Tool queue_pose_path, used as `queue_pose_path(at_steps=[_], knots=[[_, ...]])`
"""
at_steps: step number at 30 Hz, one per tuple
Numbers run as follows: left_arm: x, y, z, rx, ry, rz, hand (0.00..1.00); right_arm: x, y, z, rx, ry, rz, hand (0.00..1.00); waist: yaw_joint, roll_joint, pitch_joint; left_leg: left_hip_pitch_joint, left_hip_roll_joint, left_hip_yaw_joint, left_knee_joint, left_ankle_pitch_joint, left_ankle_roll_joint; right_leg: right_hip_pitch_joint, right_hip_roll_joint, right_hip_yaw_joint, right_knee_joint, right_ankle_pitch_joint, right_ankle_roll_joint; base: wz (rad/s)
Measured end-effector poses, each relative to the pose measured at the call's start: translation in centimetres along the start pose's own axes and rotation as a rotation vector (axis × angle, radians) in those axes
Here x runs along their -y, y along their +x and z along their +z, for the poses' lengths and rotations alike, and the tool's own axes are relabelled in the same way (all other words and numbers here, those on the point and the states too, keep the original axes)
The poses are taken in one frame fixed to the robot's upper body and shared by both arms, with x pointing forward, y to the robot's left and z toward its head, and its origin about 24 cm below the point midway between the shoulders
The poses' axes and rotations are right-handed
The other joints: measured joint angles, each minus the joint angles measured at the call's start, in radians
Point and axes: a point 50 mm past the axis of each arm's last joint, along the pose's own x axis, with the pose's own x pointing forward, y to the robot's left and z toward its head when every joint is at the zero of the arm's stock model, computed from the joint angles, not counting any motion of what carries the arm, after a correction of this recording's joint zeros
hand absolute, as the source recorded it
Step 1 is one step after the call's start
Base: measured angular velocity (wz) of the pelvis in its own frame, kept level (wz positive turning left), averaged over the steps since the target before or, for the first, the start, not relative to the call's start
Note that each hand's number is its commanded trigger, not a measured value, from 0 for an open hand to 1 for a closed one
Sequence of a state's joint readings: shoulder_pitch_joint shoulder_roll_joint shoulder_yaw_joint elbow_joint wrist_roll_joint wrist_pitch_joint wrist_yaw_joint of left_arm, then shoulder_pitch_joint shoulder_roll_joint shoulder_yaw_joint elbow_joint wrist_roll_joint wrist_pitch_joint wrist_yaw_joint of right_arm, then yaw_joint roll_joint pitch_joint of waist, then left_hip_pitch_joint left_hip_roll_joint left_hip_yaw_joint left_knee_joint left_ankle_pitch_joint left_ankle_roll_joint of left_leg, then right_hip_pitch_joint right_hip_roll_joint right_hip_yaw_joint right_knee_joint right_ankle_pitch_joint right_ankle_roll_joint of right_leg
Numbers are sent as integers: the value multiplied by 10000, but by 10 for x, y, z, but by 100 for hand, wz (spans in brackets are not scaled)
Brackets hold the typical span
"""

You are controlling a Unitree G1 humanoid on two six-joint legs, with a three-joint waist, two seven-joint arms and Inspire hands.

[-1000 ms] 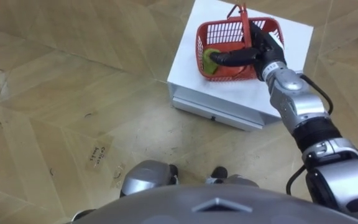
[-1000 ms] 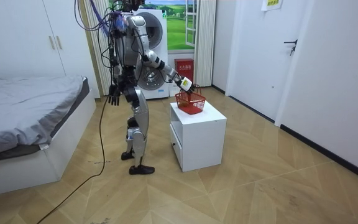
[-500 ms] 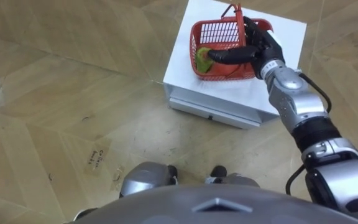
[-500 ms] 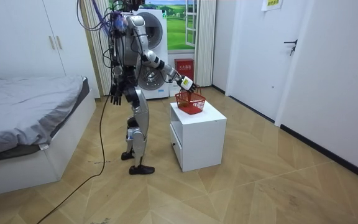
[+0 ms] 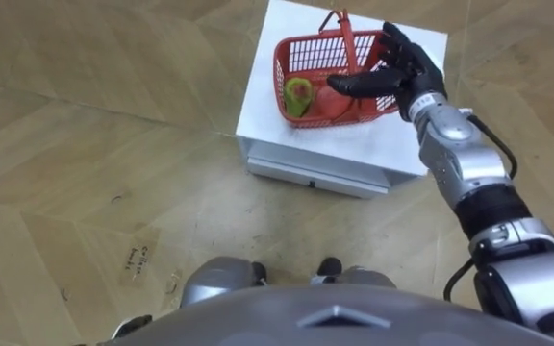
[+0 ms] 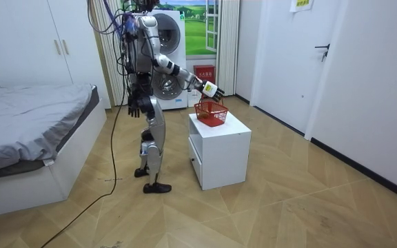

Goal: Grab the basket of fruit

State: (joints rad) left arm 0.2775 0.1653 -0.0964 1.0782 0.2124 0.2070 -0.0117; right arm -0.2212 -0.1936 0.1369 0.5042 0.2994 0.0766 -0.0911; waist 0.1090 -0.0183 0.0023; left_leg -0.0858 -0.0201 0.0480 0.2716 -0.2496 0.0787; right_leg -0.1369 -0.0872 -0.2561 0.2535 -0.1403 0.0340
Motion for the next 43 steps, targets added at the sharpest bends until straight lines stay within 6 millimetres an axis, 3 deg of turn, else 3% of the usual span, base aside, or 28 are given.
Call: queue_pose_path(at_steps=[3, 8, 15, 20, 23, 27, 31, 37, 43], knots=[[-2, 0, 0, 61, -147, 93, 0, 8, -9, 1, 477, 44, -328, 0, -200, -45, -14, 274, 38, 54, -66, 0, -3, 319, 41, 36, -206, 57, 7, -2], [-4, 0, 2, 306, -256, 409, 0, 24, -21, -18, 41, 40, -908, 0, -315, -104, -58, 507, 100, 261, -204, 0, -4, 532, 185, 163, -483, 234, -2, -13], [-16, -1, 5, 470, -885, 1156, 0, 43, -41, -45, -713, -960, -1753, 0, -854, -169, -60, 1020, 123, 363, -671, 2, -9, 878, 275, 394, -592, 263, 15, -7], [-27, -4, 17, 1039, -1086, 1641, 0, 54, -67, -85, -2055, -1269, -2089, 0, -1016, -190, -54, 1362, 173, 510, -840, 11, -30, 1099, 378, 607, -715, 266, 19, -9], [-30, -4, 23, 1304, -1323, 1820, 0, 57, -88, -127, -3816, -1364, -2286, 0, -1085, -208, -48, 1616, 169, 652, -842, 12, -31, 1310, 390, 658, -871, 260, 28, -13], [-32, -4, 25, 1365, -1400, 2132, 0, 69, -129, -180, -6330, -1759, -2668, 0, -1260, -199, -36, 1717, 171, 817, -892, 13, -33, 1402, 383, 759, -870, 233, 52, -8], [-33, -3, 22, 1128, -1358, 2209, 0, 76, -163, -212, -8326, -1753, -2996, 0, -1316, -137, 7, 1860, 200, 916, -924, -1, -54, 1446, 449, 1003, -837, 237, 46, -15], [-32, -2, 24, 990, -1403, 2148, 0, 61, -185, -232, -9600, -1273, -2678, 0, -1303, -62, 19, 2095, 330, 957, -1103, -84, -169, 1581, 628, 1120, -813, 291, -40, -4], [-21, -1, 17, 521, -1045, 1927, 0, 59, -205, -245, -11023, -1819, -1948, 0, -1346, 116, 10, 2177, 326, 958, -1101, -86, -174, 1577, 656, 1162, -735, 256, -56, 0]])
